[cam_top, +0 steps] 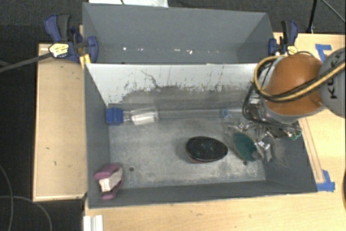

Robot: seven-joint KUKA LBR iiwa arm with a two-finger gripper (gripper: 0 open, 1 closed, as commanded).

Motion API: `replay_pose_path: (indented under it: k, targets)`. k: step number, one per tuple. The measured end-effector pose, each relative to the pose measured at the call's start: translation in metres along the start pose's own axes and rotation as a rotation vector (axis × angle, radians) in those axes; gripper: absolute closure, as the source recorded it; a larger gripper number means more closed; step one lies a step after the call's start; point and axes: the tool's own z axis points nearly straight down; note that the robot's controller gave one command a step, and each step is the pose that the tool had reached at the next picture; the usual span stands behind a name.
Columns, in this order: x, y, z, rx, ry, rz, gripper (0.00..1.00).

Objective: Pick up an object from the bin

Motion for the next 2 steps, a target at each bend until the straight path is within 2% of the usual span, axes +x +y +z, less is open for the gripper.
replay_pose_path:
  k: [1, 2]
  targets:
    - [-0.002, 0.0, -0.006, 0.005, -0.004, -0.002, 1.0]
    - [0.017, 0.053, -0.128, 0.01, -0.006, -0.03, 1.0]
